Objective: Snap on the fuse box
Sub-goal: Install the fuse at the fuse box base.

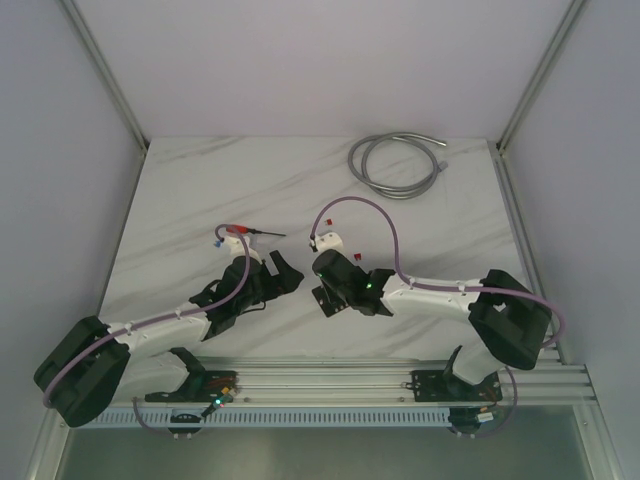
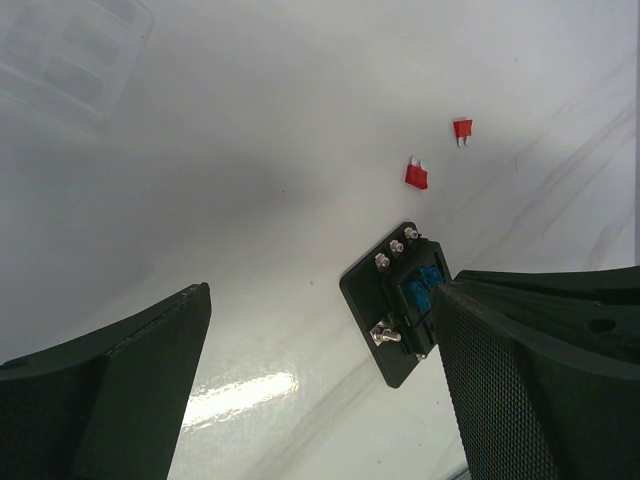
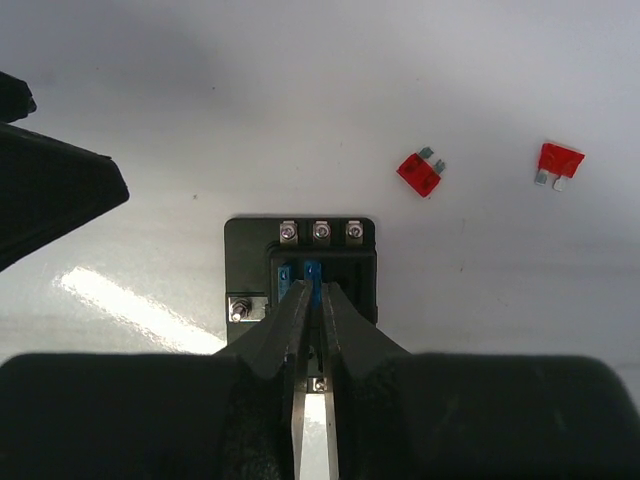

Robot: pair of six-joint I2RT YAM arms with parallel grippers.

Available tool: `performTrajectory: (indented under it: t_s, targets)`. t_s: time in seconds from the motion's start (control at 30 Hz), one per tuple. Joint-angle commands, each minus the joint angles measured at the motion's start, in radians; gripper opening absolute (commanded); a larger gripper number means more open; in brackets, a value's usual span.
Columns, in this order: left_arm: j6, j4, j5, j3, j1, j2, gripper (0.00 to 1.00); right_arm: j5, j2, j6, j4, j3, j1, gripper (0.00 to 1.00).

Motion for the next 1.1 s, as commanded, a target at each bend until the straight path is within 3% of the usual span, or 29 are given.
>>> performTrajectory:
  t_s: [0.0, 1.07]
  targets:
    - [-0.006, -0.006, 0.013, 0.021, 0.004, -0.001, 1.00, 0.025, -0.003, 0.014, -0.014, 0.024, -0.007, 0.14]
    - [-0.004, -0.008, 0.018, 0.028, 0.003, 0.005, 1.00, 0.001, -0.011, 0.019, -0.065, 0.024, -0.035, 0.16]
